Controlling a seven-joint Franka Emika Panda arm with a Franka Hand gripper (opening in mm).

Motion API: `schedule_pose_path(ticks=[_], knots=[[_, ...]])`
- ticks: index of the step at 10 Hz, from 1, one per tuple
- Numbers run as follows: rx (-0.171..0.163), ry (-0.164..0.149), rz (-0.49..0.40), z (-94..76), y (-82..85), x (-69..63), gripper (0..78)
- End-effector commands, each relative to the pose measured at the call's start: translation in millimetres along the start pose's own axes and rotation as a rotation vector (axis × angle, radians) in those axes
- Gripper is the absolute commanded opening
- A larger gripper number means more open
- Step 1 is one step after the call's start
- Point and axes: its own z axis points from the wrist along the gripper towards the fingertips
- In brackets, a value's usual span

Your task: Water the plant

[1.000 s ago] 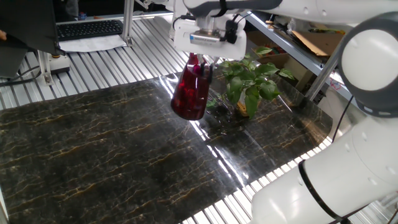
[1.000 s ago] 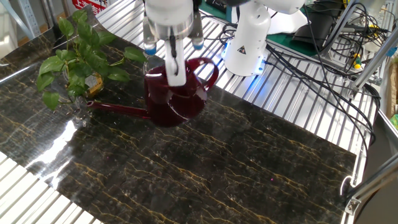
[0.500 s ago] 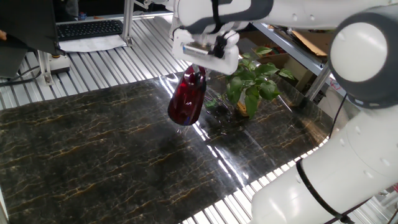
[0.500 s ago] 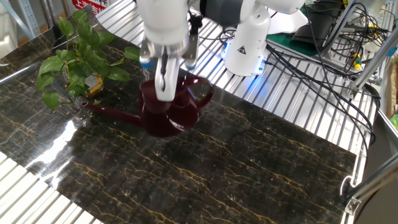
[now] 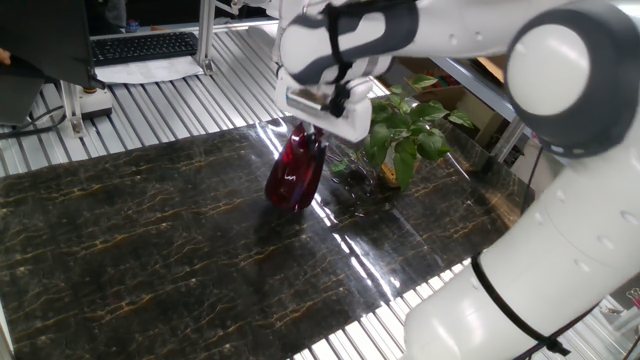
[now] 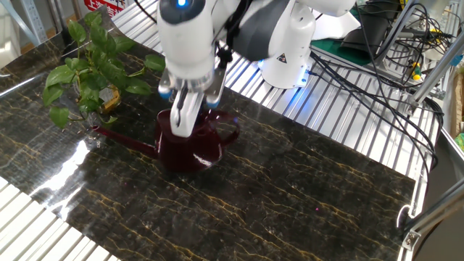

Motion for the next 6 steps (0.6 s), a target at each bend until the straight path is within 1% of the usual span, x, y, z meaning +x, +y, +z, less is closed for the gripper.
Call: schedule_pose_path(ticks=[1,2,3,4,5,6], knots=[[-0.020,-0.057,0.103,29.7,13.6,-20.6,1.1],[-0.018,-0.065,0.112,29.9,13.6,-21.1,1.1],[-0.015,-0.078,0.147,27.6,13.4,-21.1,1.1],[-0.012,-0.083,0.160,24.7,13.1,-20.6,1.1],[-0.012,-0.082,0.172,22.5,13.3,-20.6,1.1],[-0.012,-0.074,0.182,19.8,13.4,-21.5,1.1]])
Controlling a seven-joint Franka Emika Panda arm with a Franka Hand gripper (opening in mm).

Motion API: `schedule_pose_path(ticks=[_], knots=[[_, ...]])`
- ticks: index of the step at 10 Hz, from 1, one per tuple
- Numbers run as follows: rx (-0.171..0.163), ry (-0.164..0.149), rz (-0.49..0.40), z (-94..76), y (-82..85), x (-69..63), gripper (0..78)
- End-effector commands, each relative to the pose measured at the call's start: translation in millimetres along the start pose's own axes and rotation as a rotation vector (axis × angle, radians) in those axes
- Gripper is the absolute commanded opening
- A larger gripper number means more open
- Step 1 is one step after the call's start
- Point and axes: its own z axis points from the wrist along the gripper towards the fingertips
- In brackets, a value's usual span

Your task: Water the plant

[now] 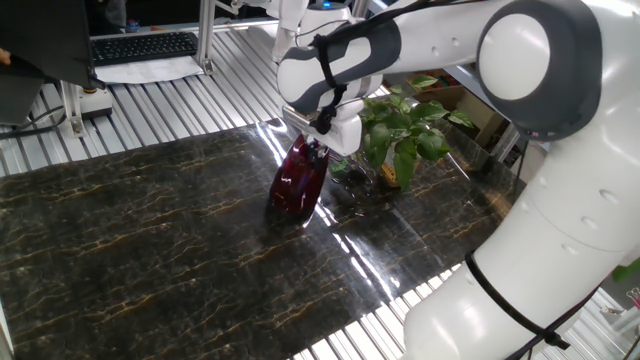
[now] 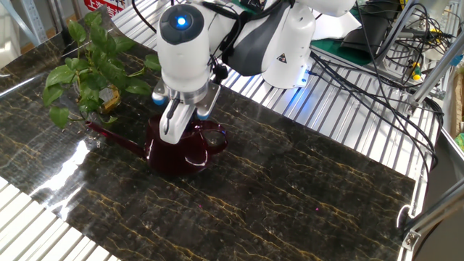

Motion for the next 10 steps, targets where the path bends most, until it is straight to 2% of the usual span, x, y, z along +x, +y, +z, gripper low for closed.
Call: schedule_pose_path(ticks=[1,3,6,7,10], knots=[[-0.002,-0.008,0.025,-7.6,1.8,-2.7,1.1],[0.001,-0.039,0.043,-4.5,3.0,-7.0,1.1],[0.001,-0.043,0.027,-0.2,3.5,-12.3,1.1],[0.002,-0.048,0.004,5.7,4.4,-20.3,1.1],[-0.001,-0.040,-0.022,6.6,5.0,-22.0,1.1]])
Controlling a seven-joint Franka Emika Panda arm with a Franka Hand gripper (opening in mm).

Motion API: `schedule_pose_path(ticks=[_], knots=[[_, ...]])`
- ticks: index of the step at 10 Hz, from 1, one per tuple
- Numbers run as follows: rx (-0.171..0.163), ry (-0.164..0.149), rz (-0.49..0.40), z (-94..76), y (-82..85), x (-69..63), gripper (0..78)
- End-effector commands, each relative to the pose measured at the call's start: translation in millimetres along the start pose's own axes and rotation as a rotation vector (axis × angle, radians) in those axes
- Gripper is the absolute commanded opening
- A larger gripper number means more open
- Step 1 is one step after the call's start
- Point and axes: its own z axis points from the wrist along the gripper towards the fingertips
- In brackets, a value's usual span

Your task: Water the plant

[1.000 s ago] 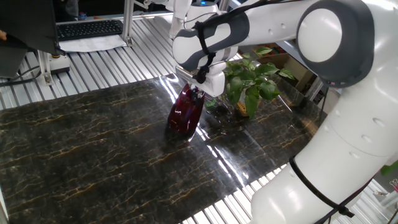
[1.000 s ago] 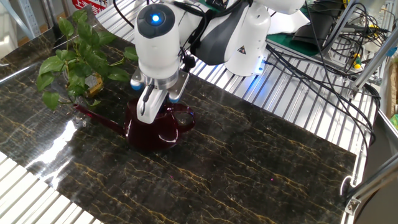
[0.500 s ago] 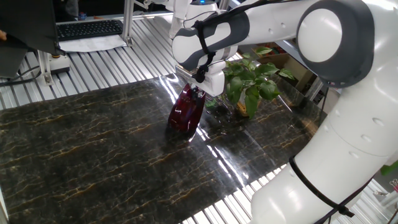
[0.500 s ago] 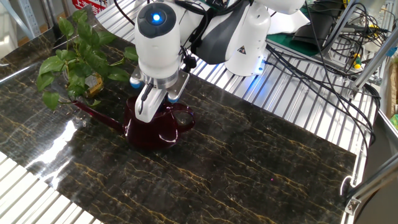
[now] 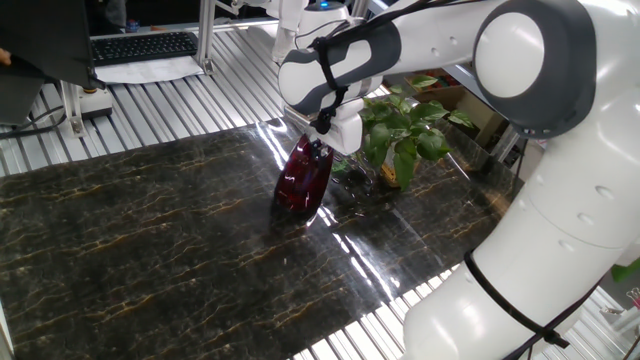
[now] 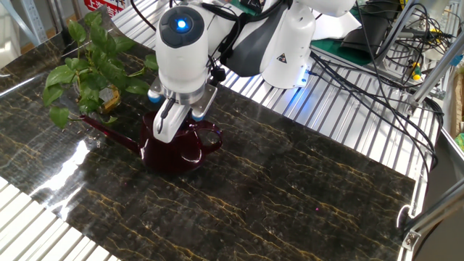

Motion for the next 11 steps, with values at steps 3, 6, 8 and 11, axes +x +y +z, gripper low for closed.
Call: schedule_pose_path(ticks=[3,6,8,11], knots=[[-0.015,-0.004,-0.057,-0.4,3.7,-10.7,1.1],[-0.015,-0.003,-0.067,-1.1,3.6,-10.6,1.1],[-0.015,-0.003,-0.069,-1.1,3.6,-10.6,1.1],[-0.014,-0.004,-0.065,-1.6,4.2,-10.6,1.1]])
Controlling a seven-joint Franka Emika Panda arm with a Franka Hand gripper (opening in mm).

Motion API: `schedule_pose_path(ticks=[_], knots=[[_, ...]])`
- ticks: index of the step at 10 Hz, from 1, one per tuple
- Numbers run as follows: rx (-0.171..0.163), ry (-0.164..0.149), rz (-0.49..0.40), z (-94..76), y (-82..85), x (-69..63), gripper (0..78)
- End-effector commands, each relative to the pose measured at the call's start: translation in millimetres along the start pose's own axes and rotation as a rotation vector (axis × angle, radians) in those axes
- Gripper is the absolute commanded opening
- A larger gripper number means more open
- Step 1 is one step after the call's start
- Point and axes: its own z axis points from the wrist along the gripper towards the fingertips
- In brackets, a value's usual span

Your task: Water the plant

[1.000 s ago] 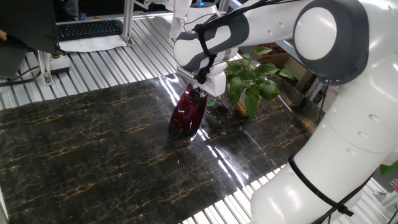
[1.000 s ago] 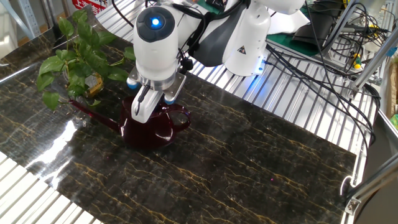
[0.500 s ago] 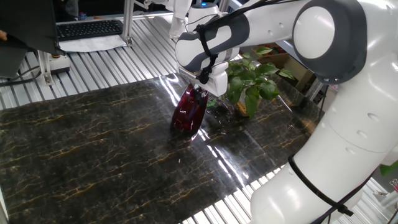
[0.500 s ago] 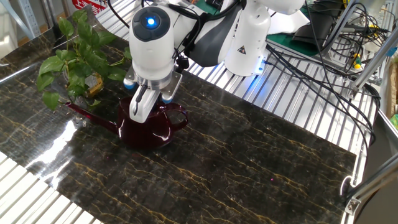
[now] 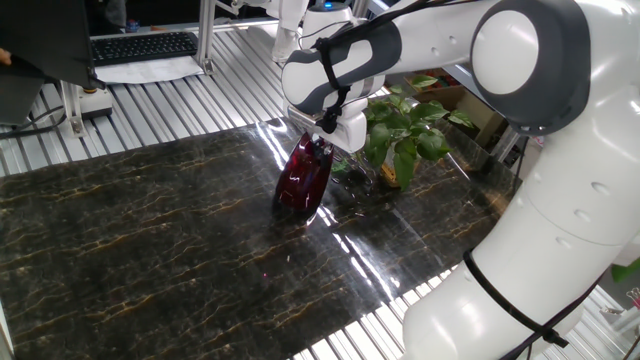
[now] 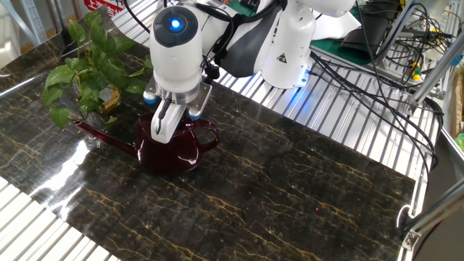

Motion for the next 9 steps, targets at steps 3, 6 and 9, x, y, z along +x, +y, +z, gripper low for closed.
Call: schedule_pose_path(ticks=[3,6,9], knots=[[-0.005,-0.006,-0.004,-3.0,1.7,-1.1,1.1],[-0.005,-0.007,0.001,-4.6,3.9,-1.6,1.1],[-0.005,-0.006,-0.001,-6.3,5.9,-1.7,1.1]])
